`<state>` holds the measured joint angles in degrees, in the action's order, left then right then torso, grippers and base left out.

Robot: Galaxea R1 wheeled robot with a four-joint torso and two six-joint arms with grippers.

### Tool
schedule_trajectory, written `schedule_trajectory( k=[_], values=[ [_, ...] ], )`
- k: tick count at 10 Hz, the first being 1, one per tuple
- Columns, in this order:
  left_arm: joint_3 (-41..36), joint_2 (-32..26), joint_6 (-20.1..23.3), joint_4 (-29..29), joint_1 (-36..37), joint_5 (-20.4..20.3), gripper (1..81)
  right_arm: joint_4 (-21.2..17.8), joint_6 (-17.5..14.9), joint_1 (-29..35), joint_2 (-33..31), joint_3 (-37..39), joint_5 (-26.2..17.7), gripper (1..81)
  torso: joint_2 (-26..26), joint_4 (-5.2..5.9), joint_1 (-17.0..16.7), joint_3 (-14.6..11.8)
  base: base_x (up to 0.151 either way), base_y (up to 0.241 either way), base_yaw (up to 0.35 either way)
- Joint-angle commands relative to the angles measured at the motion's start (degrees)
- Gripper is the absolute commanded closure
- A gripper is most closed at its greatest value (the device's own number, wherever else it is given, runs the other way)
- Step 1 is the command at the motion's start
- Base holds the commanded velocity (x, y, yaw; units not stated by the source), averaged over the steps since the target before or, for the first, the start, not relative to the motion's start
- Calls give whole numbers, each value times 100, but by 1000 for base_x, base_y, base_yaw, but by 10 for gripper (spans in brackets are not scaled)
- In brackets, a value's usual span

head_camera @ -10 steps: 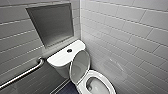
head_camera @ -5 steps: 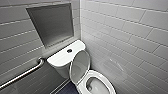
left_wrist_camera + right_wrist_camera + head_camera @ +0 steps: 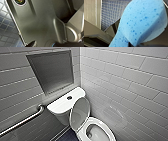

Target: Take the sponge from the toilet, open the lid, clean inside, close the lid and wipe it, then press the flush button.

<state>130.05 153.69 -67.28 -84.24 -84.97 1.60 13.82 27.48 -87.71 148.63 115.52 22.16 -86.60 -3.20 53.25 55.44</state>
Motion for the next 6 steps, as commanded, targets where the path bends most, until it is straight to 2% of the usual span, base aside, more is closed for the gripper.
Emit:
schedule_trajectory(
  k=[1,2,3,4,5,6],
  values=[
    [-287,146,3917,4172,-44,754,10,173,21,152,-390,-500,-308,811,0,0,0,0,0,0,0],
    [-408,93,5169,5223,-25,763,10,173,20,257,-654,-888,-327,811,0,0,0,0,0,0,0],
    [-566,23,6087,6025,11,807,10,164,12,354,-909,-1214,-335,811,0,0,0,0,0,0,0],
    [-577,5,6541,6618,62,808,10,200,3,389,-1094,-1391,-344,811,0,0,0,0,0,0,0],
    [-577,5,6605,6841,116,825,10,113,29,355,-1227,-1471,-388,811,0,0,0,0,0,0,0],
    [-577,39,6605,6859,125,825,10,33,265,241,-1376,-1481,-475,811,0,0,0,0,0,0,0]
  ],
)
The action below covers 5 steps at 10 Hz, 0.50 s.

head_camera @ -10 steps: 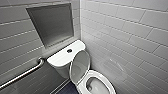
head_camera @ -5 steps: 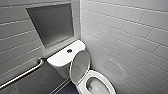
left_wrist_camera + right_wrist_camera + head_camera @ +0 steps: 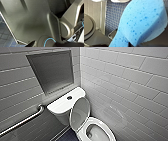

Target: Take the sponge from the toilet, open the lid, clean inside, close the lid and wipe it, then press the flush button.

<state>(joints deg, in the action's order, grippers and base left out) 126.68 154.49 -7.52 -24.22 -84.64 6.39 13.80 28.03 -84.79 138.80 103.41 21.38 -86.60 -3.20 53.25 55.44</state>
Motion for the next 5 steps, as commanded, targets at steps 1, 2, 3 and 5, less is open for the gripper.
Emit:
schedule_trajectory(
  k=[1,2,3,5],
  values=[
    [-214,-23,629,858,127,346,10,44,361,-254,-543,-305,-399,811,0,0,0,0,0,0,0],
    [-214,-14,629,867,136,354,10,87,414,-333,-684,-410,-407,811,0,0,0,0,0,0,0],
    [-188,20,629,858,144,354,10,131,414,-307,-868,-673,-511,811,0,0,0,0,0,0,0],
    [-100,82,629,858,145,354,10,-43,318,17,-1044,-937,-836,811,0,0,0,0,0,0,0]
  ],
)
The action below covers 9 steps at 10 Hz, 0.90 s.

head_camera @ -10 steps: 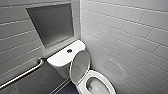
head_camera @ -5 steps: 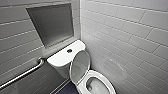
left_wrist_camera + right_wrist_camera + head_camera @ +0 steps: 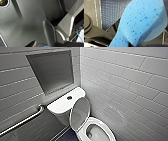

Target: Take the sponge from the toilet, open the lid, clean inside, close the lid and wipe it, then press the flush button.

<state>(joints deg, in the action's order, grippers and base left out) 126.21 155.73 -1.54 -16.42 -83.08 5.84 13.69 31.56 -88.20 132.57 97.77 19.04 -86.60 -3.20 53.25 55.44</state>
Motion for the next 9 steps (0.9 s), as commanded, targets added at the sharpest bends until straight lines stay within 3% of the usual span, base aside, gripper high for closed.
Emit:
schedule_trajectory(
  k=[1,3,4,7,9],
  values=[
    [-8,-24,39,78,-20,409,10,-461,-515,596,-570,-662,-1085,811,0,0,0,0,0,0,0],
    [-8,-7,39,69,-20,409,10,-2226,-2325,957,-930,-1320,-1149,811,0,0,0,0,0,0,0],
    [-8,-7,31,69,-20,409,10,-2608,-2839,1053,-1177,-1726,-1122,811,0,0,0,0,0,0,0],
    [-8,-42,5,78,-20,409,10,-2608,-2901,1713,-1705,-2087,-1201,811,0,0,0,0,0,0,0],
    [-8,-59,-5,86,-20,400,10,-2530,-2954,1861,-1670,-2175,-1061,811,0,0,0,0,0,0,0]
  ],
)
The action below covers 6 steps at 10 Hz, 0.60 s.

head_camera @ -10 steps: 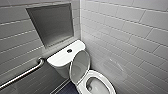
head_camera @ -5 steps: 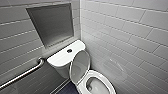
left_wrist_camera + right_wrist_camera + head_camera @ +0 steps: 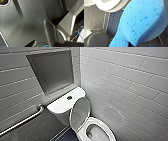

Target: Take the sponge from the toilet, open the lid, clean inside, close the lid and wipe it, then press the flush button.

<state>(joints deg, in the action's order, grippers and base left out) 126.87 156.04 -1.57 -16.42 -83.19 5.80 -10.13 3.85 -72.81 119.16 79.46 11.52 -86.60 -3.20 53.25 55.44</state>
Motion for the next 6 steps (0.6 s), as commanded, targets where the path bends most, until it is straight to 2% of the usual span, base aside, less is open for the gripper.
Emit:
schedule_trajectory(
  k=[1,2,6],
  values=[
    [-74,-125,-1,69,-9,351,10,-68,-183,508,-338,-432,-143,811,0,0,0,0,0,0,0],
    [-75,-116,17,42,-9,343,10,-15,-174,718,-372,-572,17,811,0,0,0,0,0,0,0],
    [-74,-134,43,16,-1,386,10,-173,-130,2062,-320,-732,-45,811,0,0,0,0,0,0,0]
  ],
)
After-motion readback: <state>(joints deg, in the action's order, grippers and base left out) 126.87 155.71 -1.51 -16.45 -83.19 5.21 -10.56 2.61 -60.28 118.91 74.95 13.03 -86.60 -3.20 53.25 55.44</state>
